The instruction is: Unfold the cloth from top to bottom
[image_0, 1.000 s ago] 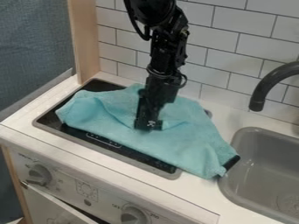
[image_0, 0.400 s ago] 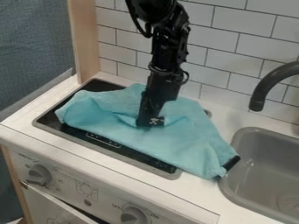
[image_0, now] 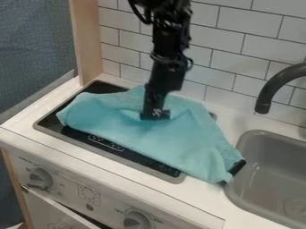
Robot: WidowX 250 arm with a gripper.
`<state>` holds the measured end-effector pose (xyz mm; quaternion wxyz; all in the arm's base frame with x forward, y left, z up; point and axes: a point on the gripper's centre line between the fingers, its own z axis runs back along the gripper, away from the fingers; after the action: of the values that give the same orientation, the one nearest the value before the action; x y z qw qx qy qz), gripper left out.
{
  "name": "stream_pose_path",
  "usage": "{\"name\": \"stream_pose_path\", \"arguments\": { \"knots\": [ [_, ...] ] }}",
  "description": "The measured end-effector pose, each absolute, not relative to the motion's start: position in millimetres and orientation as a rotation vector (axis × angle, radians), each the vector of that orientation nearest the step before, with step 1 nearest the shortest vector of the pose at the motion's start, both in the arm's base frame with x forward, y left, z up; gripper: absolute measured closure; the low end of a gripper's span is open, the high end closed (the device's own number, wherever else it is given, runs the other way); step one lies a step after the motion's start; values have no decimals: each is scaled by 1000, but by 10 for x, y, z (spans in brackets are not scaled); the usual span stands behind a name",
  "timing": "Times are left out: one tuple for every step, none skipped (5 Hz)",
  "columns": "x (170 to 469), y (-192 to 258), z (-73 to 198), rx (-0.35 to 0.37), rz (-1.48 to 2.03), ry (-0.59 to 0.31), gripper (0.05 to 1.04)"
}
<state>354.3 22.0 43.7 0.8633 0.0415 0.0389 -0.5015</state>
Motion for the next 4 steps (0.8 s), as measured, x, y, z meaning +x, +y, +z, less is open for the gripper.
{"name": "stream_pose_path", "arguments": {
  "knots": [
    [3375, 306, 457, 109, -1065, 99, 1029],
    [3114, 323, 479, 127, -1102, 100, 1029],
    [2918, 352, 419, 141, -1131, 127, 1029],
    [2742, 370, 465, 157, -1161, 131, 1029]
  ]
}}
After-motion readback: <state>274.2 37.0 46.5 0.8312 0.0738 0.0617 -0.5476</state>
